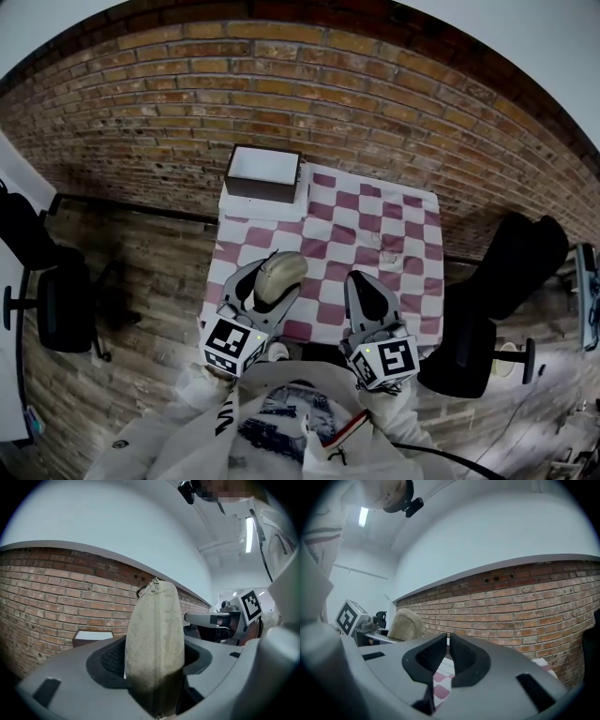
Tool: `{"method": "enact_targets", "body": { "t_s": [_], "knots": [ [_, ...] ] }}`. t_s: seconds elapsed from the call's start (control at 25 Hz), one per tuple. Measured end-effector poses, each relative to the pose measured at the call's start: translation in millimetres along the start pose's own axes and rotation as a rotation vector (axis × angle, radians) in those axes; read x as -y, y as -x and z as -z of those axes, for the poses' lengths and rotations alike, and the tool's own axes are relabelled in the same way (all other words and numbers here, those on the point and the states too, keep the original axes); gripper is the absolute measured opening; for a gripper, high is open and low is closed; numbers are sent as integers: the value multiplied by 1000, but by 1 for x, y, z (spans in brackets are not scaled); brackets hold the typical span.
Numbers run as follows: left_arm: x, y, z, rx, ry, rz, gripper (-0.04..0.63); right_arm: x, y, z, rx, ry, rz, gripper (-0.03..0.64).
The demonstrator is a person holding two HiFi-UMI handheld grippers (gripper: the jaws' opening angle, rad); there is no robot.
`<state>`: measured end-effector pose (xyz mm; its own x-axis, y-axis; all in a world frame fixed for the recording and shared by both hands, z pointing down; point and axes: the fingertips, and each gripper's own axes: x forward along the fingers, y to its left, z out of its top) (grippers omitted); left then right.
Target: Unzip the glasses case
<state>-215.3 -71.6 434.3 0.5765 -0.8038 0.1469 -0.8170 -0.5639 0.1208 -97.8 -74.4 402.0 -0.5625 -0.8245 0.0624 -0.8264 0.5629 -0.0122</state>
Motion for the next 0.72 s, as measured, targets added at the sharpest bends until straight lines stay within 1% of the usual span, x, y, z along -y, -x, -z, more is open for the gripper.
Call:
{"method": "enact_targets", "body": {
  "t_s": [0.24, 0.36, 0.48, 0.72],
  "knots": [
    [2, -1, -1, 7, 1, -9, 296, 3, 2, 0, 4, -15, 0, 20],
    [-1, 0, -1, 16, -17, -38, 296, 3, 2, 2, 1, -22, -3, 17],
    [-1, 2, -1, 22, -14, -48, 296, 2, 3, 5, -7, -30, -7, 17],
    [-2, 5, -4, 43, -14, -63, 296, -1, 3, 5, -9, -11, -7, 15]
  ]
}}
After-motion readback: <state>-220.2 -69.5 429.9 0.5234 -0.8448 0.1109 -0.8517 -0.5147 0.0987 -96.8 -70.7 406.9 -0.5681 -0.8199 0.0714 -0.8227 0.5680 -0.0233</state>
